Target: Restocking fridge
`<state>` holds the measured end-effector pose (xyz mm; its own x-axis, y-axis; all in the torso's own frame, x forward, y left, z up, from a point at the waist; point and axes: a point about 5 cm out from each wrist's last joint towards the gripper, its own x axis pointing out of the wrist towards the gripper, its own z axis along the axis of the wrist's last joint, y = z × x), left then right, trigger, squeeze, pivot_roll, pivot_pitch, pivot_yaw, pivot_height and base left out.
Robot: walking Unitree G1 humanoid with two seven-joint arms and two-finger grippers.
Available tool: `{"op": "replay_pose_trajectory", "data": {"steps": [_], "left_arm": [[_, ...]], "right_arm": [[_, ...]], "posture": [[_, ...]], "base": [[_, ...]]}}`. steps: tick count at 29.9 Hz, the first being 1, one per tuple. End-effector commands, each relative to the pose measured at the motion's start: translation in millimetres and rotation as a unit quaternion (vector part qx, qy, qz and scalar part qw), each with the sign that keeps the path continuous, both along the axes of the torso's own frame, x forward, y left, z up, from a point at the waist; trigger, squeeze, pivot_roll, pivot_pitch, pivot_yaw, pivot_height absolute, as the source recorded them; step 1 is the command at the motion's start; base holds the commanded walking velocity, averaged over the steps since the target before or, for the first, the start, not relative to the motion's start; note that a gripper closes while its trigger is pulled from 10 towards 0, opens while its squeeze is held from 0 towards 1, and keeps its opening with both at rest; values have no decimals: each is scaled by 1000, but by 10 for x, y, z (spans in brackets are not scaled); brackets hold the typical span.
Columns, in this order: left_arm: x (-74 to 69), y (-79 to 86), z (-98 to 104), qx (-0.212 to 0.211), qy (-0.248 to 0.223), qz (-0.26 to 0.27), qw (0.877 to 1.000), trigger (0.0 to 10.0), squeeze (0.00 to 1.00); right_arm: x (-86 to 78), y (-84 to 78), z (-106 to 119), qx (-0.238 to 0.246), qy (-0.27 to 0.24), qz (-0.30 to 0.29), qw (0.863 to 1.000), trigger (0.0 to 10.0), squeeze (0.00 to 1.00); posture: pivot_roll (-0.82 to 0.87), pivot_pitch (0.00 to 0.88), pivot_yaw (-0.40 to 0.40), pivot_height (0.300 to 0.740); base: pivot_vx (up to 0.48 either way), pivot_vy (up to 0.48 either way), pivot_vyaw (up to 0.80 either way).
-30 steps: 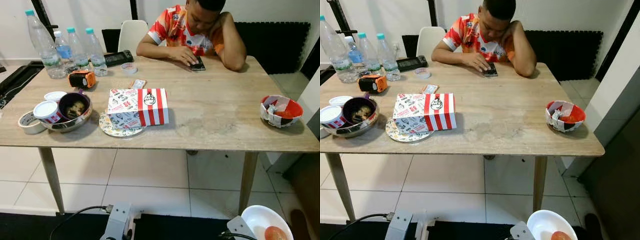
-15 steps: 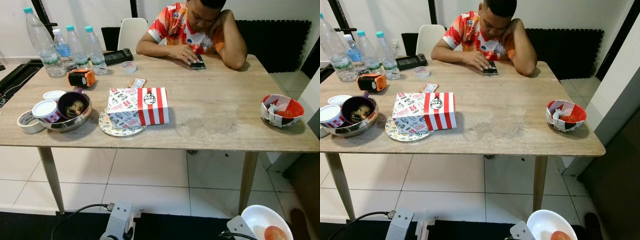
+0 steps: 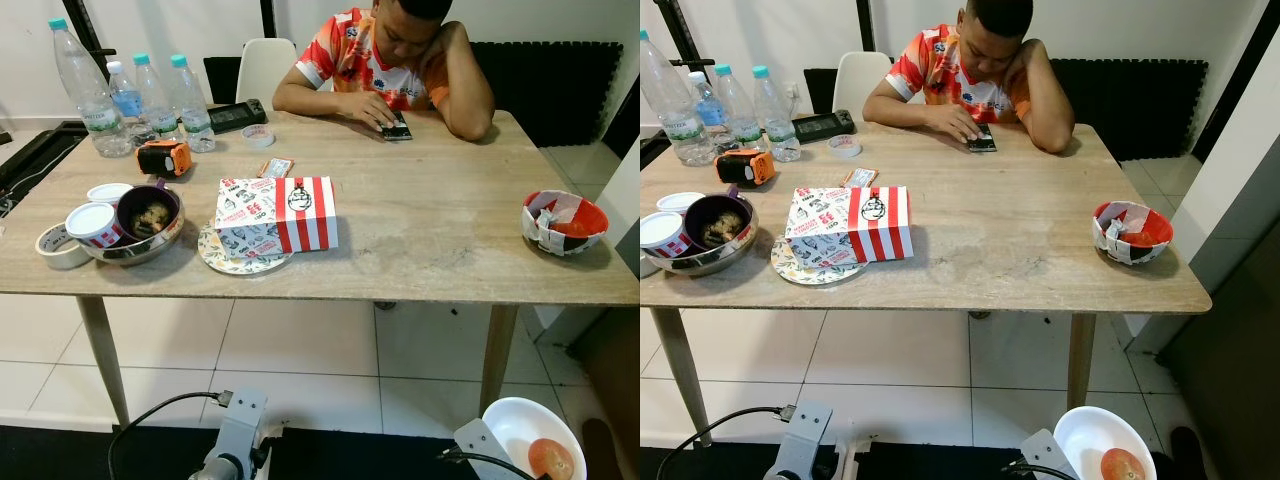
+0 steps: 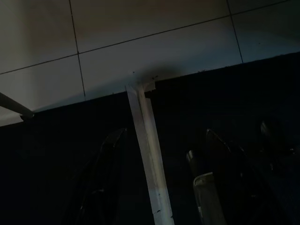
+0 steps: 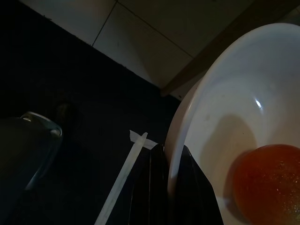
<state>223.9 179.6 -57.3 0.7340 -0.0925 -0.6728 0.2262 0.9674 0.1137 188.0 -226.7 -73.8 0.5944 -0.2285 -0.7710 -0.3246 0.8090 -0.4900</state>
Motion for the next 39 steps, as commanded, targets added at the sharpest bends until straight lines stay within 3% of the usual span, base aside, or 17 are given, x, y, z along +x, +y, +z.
{"op": "replay_pose_trajectory", "data": {"steps": [1,5,13,26,39], "left_arm": [[-55,31,-37,4,14,5,1000,10000,0],[-70,34,-48,4,18,7,1000,10000,0],[-104,12,-76,-7,31,11,999,10000,0],[-146,-21,-111,-1,45,4,999,10000,0],[-181,-39,-136,5,52,1,999,10000,0]], "right_arm": [[2,-38,10,0,-4,-12,1000,10000,0],[2,-39,9,2,-5,-13,1000,10000,0],[-17,-20,-9,64,-14,-93,994,10000,0],[-37,-34,-17,70,-8,-100,992,10000,0],[-51,-42,-22,70,-7,-100,992,10000,0]], "posture": [[-41,62,-7,740],[-41,61,-7,740],[-45,51,-3,740],[-52,49,0,740],[-52,22,-9,740]], "base": [[0,0,0],[0,0,0],[0,0,0],[0,0,0],[0,0,-799]]}}
